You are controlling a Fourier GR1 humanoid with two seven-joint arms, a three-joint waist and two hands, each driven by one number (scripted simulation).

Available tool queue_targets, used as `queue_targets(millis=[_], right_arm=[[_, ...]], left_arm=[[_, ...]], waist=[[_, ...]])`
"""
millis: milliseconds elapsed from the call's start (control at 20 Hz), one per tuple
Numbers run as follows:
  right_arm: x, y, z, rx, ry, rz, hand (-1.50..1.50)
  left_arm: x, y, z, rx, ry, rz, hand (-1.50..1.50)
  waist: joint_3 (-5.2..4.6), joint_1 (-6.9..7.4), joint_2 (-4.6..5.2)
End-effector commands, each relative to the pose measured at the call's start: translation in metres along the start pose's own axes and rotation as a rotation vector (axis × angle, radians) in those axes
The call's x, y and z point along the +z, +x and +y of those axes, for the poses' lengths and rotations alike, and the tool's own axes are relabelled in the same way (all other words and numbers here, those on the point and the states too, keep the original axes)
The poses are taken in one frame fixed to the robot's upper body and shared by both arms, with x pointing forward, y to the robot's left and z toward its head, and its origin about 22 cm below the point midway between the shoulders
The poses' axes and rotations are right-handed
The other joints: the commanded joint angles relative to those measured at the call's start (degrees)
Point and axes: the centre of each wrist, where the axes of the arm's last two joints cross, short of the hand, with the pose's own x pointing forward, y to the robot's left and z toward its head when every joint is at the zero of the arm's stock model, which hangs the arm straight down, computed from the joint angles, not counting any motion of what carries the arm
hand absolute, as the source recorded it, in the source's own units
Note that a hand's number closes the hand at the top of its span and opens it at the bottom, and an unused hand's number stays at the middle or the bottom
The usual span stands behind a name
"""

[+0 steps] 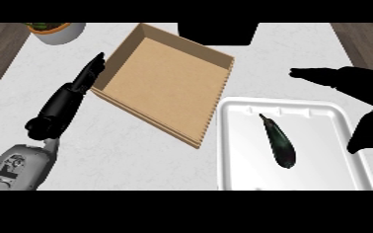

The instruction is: Pick the eggplant from the tray and place it in the cardboard box

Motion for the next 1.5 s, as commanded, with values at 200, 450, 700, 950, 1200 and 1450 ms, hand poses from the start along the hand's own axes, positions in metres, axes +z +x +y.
queue_targets(millis=[200, 450, 700, 950, 1200, 1450], right_arm=[[-0.022, 0.063, 0.017, 0.098, 0.148, 0.112, -1.50], [-0.036, 0.077, 0.016, 0.080, 0.162, 0.152, -1.50], [-0.049, 0.088, 0.057, 0.073, 0.206, 0.177, -1.50], [-0.056, 0.076, 0.043, 0.127, 0.157, 0.232, -1.50], [-0.052, 0.064, 0.056, 0.140, 0.155, 0.225, -1.50], [-0.061, 0.068, 0.063, 0.202, 0.202, 0.275, -1.50]], left_arm=[[0.019, -0.001, 0.002, -0.002, 0.000, 0.014, 0.00], [0.013, 0.001, 0.005, -0.004, -0.001, 0.005, 0.00], [0.010, 0.006, -0.019, 0.009, 0.014, 0.003, 0.00], [-0.003, 0.004, -0.007, 0.004, 0.002, 0.014, 0.00], [0.015, 0.019, -0.011, -0.020, -0.002, -0.010, 0.00], [-0.008, 0.009, -0.001, 0.003, 0.024, 0.001, 0.00]], waist=[[0.02, -0.33, -0.23], [0.05, -0.22, 0.00], [0.07, -0.25, 0.02], [0.08, -0.17, 0.12], [0.09, -0.14, 0.04], [0.07, -0.39, 0.09]])
